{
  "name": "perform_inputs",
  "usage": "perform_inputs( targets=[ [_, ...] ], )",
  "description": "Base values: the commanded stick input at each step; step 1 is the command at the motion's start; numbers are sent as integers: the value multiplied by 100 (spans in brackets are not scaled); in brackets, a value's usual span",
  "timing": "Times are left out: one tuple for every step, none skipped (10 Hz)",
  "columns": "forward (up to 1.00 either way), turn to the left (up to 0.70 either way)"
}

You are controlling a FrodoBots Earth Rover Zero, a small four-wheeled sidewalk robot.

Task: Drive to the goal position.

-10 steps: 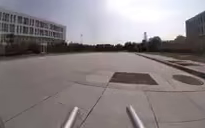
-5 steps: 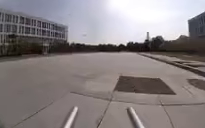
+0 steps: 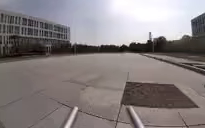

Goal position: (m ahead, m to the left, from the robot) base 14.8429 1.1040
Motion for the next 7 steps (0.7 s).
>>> perform_inputs(
  targets=[
    [85, 1],
    [85, 1],
    [85, 1],
    [85, 1],
    [85, 1],
    [85, 1],
    [85, 1]
  ],
)
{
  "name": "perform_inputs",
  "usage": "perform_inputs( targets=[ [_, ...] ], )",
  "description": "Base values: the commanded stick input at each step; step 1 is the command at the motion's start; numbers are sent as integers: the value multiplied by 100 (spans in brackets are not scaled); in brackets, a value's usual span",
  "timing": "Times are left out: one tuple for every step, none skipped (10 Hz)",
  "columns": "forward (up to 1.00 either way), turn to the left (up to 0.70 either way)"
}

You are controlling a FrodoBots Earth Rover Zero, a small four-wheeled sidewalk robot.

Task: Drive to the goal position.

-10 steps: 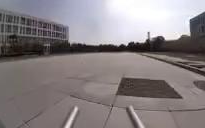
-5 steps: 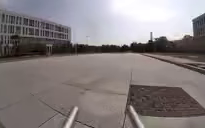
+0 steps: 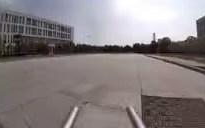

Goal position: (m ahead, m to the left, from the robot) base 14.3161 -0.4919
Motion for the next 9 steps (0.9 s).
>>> perform_inputs(
  targets=[
    [85, 1],
    [85, 1],
    [85, 1],
    [85, 1],
    [85, 1],
    [85, 1],
    [85, 1],
    [85, 1],
    [85, 1]
  ],
)
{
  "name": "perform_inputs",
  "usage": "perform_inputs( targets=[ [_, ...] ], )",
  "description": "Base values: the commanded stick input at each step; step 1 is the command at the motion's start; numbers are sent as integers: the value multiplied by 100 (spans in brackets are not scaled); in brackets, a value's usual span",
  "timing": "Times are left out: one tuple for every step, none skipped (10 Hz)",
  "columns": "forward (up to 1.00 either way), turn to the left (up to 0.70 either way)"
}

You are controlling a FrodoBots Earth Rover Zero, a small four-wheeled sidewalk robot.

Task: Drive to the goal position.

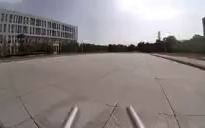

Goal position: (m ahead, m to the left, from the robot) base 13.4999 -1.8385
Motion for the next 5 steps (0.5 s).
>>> perform_inputs(
  targets=[
    [85, 1],
    [85, 1],
    [85, 1],
    [85, 1],
    [85, 1]
  ],
)
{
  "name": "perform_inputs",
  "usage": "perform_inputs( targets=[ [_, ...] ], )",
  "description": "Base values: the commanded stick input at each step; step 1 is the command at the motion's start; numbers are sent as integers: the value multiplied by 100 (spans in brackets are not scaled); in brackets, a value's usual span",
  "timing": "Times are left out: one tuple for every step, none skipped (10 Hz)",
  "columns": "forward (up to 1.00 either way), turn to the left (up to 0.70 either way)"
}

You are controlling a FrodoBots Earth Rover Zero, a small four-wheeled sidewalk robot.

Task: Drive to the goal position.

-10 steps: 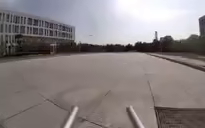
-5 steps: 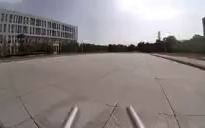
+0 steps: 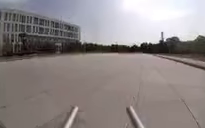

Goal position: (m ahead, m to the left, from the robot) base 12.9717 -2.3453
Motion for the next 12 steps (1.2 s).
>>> perform_inputs(
  targets=[
    [85, 1],
    [85, 1],
    [85, 1],
    [85, 1],
    [85, 1],
    [85, 1],
    [85, 1],
    [85, 1],
    [85, 1],
    [85, 1],
    [85, 1],
    [85, 1]
  ],
)
